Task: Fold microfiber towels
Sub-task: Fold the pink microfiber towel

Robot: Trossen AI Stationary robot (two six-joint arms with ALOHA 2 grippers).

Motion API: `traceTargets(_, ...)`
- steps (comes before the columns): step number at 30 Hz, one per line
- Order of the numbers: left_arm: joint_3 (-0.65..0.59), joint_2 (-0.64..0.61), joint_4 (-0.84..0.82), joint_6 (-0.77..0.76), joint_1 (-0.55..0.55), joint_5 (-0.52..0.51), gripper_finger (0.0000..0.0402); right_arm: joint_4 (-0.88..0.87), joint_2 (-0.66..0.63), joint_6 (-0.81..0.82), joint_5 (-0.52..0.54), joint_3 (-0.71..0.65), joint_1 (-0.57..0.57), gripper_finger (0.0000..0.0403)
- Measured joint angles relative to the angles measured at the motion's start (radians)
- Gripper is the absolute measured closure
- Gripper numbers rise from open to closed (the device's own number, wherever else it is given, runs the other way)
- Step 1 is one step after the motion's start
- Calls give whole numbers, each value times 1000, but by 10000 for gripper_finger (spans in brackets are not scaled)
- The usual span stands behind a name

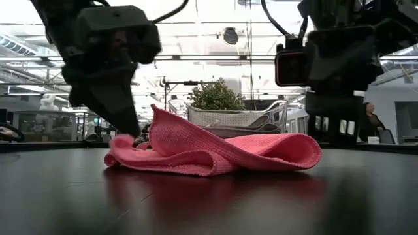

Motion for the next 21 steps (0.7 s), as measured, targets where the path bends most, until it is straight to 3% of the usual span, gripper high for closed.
traceTargets(10, 5, 182, 329, -27, 8, 143, 397, 39, -4, 0, -6, 1, -29, 277)
traceTargets(15, 1, 215, 513, 2, 18, 117, 391, 47, -4, -1, -8, 1, -33, 277)
traceTargets(21, 0, 216, 536, 40, 60, 106, 394, 58, -4, -1, -10, 1, -43, 277)
